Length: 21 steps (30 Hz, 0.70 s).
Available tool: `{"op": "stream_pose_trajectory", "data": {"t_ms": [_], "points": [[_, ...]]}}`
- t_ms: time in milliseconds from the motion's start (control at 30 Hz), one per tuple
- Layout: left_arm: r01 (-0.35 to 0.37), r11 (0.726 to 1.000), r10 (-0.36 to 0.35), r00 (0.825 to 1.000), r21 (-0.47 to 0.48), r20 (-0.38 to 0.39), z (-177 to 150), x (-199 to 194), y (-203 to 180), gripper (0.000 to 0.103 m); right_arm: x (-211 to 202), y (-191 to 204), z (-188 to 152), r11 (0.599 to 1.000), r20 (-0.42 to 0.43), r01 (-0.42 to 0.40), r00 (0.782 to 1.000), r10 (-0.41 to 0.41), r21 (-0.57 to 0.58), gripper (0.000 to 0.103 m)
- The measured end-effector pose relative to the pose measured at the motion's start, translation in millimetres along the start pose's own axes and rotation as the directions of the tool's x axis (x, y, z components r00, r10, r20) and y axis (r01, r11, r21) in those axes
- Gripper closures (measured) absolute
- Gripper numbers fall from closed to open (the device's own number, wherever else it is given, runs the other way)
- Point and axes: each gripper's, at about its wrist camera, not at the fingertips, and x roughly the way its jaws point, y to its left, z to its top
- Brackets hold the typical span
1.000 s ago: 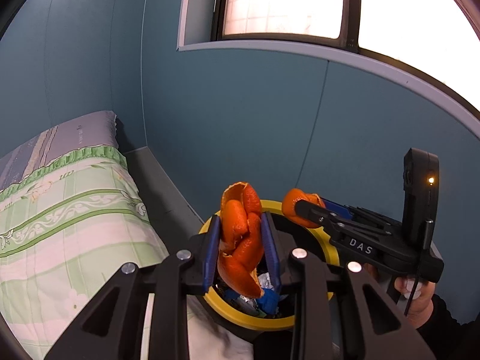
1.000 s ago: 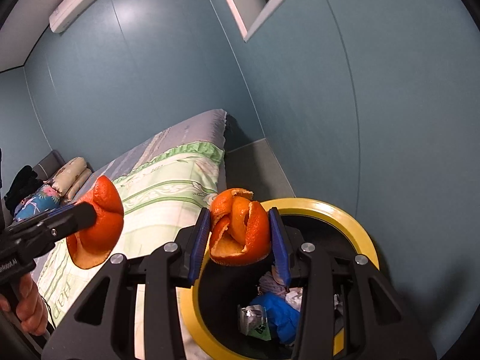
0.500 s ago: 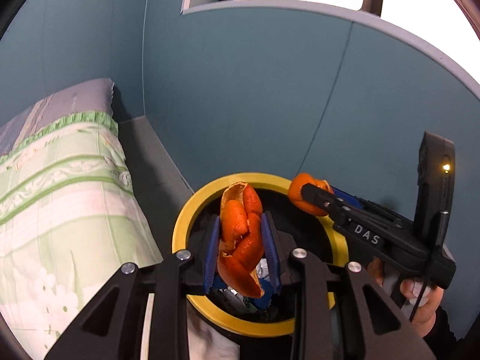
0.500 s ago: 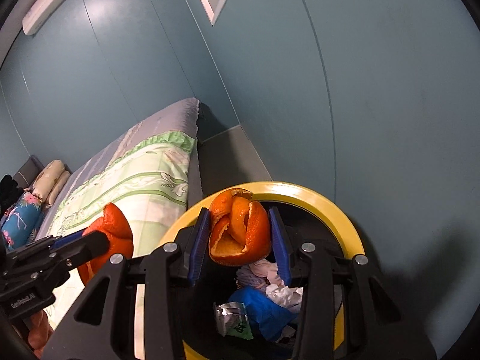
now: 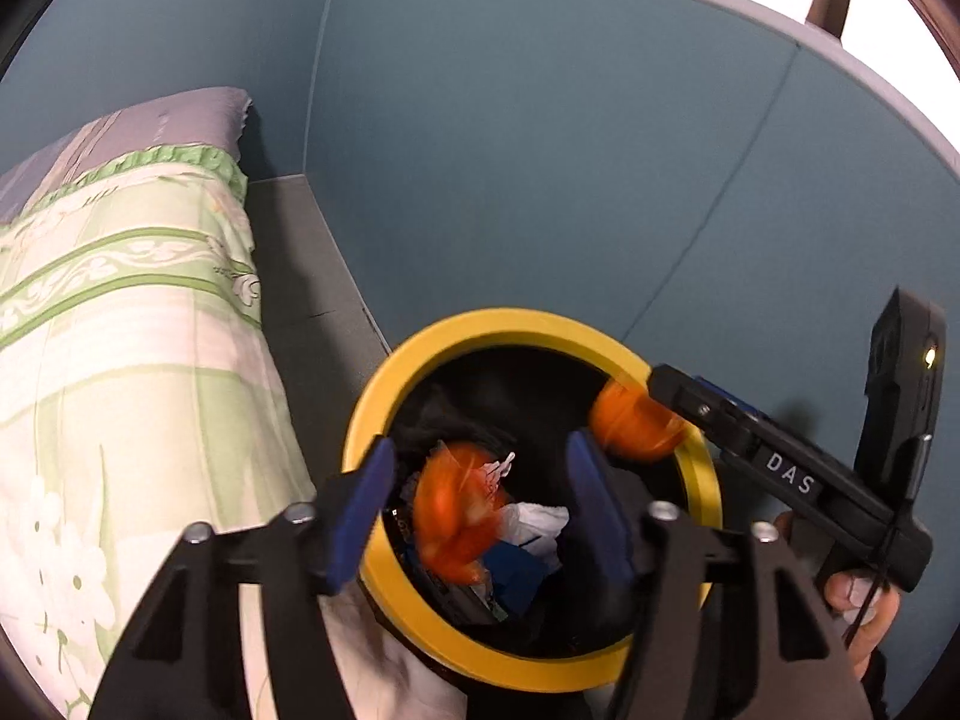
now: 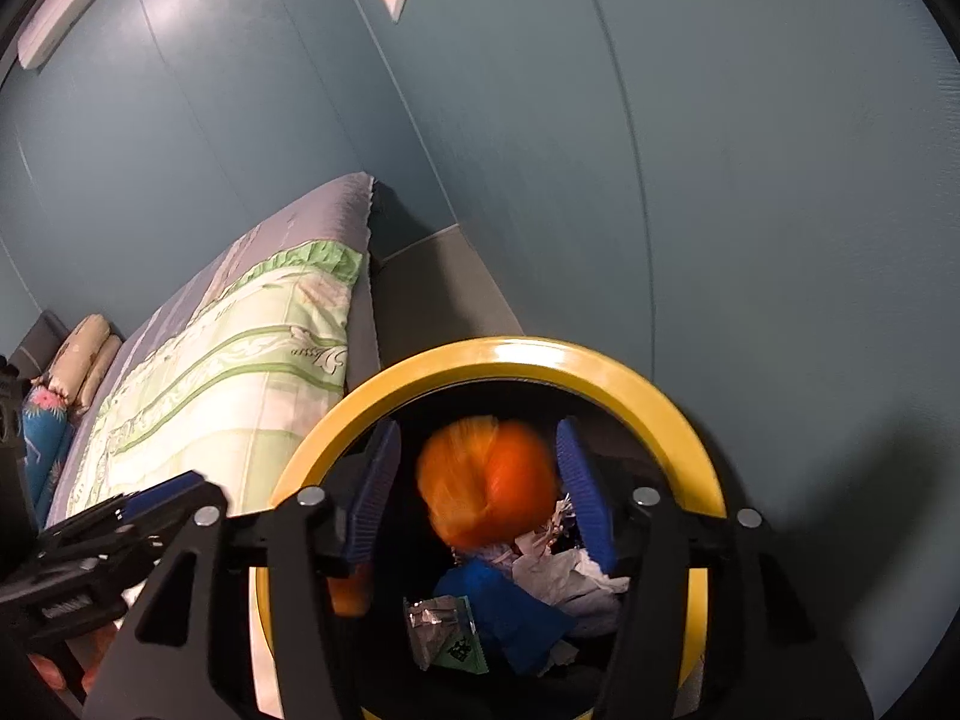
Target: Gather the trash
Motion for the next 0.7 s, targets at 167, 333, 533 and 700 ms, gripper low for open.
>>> {"op": "stream_pose_trajectory", "data": {"t_ms": [167, 333, 533, 700], "points": [[-0.018, 0.999, 0.021, 0.998, -0.037, 0.061, 3, -30, 20, 0.029, -10, 1, 6, 1.0, 0.025, 0.031, 0.999, -0.031, 0.005, 0.047], [-0.069, 0.995, 0.078, 0.988, -0.069, 0.13, -4, -75, 54, 0.028, -26, 26, 7, 0.997, 0.06, 0.059, 0.997, -0.056, -0.049, 0.046], [-0.162, 0.971, 0.192, 0.966, -0.174, 0.172, -39, -141, 119, 0.028, -41, 88, -12, 0.986, 0.042, -0.017, 0.999, 0.025, -0.166, 0.045], [-0.283, 0.927, 0.334, 0.922, -0.246, 0.197, -83, -203, 168, 0.026, -49, 162, -42, 0.952, -0.007, -0.136, 0.99, 0.139, -0.274, 0.041]]}}
